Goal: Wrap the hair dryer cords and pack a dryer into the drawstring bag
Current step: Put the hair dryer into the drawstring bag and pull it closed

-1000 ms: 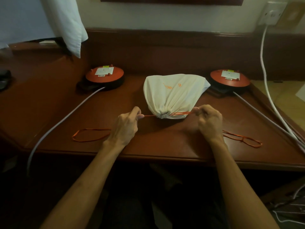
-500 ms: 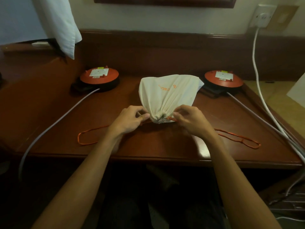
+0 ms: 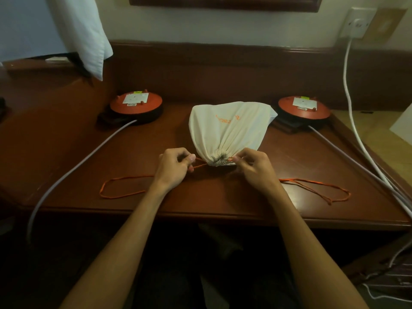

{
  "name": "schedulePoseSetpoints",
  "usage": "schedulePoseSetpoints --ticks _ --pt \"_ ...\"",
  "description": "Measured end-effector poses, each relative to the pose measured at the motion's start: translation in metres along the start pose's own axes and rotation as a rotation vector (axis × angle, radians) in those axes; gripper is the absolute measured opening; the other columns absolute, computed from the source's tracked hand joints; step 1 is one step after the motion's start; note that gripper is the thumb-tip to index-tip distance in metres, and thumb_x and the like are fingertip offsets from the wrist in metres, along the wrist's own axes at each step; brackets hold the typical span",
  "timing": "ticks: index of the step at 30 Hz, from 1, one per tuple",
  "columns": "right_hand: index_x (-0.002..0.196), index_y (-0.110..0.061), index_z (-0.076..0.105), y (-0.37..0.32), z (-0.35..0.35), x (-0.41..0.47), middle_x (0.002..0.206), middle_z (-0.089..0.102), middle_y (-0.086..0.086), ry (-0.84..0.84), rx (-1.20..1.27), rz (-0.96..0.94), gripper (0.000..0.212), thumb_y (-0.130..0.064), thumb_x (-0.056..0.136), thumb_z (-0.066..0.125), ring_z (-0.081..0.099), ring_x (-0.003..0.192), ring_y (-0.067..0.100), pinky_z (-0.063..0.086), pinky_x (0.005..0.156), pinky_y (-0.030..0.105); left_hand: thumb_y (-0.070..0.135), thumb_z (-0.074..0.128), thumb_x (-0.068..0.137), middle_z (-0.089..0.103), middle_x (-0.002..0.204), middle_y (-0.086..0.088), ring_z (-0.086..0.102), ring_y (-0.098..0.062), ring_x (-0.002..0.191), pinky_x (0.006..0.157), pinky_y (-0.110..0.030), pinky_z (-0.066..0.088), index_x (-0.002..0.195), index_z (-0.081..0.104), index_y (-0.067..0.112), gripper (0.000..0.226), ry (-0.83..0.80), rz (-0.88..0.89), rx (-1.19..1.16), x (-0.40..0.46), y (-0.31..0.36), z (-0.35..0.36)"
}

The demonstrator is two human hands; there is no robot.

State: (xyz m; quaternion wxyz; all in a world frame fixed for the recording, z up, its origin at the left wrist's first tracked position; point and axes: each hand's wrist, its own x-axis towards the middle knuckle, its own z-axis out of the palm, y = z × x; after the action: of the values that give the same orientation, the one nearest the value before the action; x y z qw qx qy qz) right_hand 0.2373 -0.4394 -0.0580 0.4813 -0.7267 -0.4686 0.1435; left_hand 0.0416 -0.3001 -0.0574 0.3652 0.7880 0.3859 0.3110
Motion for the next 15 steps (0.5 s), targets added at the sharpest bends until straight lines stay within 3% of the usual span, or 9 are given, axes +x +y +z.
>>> schedulePoseSetpoints --ticks 2,4,7,11,15 --pt "0.083 -0.014 0.072 0.002 0.001 -0.002 0.075 0.071 0.007 0.047 -0.020 -0.023 0.015 -0.022 0.095 0.069 0.069 0.073 0.026 0.056 0.076 0.047 0.019 0.066 0.098 0.071 0.063 0.005 0.070 -0.009 0.060 0.070 -0.031 0.057 0.074 0.069 0.019 0.024 0.089 -0.002 -0.033 -0.006 -0.002 0.003" --pt "0.081 -0.010 0.072 0.005 0.000 -0.003 0.074 0.070 0.006 0.106 -0.028 -0.025 0.017 -0.021 0.094 0.070 0.066 0.072 0.024 0.054 0.074 0.042 0.015 0.064 0.099 0.071 0.063 0.003 0.065 -0.012 0.048 0.059 -0.032 0.056 0.075 0.064 0.011 0.024 0.176 -0.025 -0.071 -0.011 -0.004 0.003" --pt "0.077 -0.008 0.070 0.011 -0.005 -0.005 0.065 0.064 0.002 0.167 -0.001 -0.003 0.020 -0.019 0.094 0.071 0.056 0.058 0.015 0.048 0.062 0.036 0.010 0.059 0.101 0.071 0.065 -0.001 0.062 -0.021 0.042 0.045 -0.035 0.052 0.079 0.059 0.001 0.023 0.218 -0.069 -0.126 -0.013 -0.009 0.000" --pt "0.077 -0.006 0.070 0.012 -0.007 -0.005 0.058 0.060 0.001 0.161 0.106 0.048 0.019 -0.015 0.094 0.071 0.051 0.048 0.012 0.041 0.053 0.029 0.013 0.062 0.099 0.072 0.064 0.001 0.062 -0.014 0.049 0.058 -0.040 0.056 0.073 0.057 0.010 0.026 0.276 -0.066 -0.112 -0.014 -0.013 0.001" --pt "0.081 0.003 0.069 0.009 -0.012 -0.010 0.057 0.058 0.007 0.176 0.141 0.038 0.019 -0.009 0.096 0.068 0.048 0.040 0.010 0.039 0.041 0.023 0.012 0.061 0.099 0.070 0.062 0.002 0.064 -0.014 0.050 0.058 -0.037 0.055 0.072 0.056 0.009 0.028 0.380 -0.093 -0.129 -0.017 -0.016 -0.001"
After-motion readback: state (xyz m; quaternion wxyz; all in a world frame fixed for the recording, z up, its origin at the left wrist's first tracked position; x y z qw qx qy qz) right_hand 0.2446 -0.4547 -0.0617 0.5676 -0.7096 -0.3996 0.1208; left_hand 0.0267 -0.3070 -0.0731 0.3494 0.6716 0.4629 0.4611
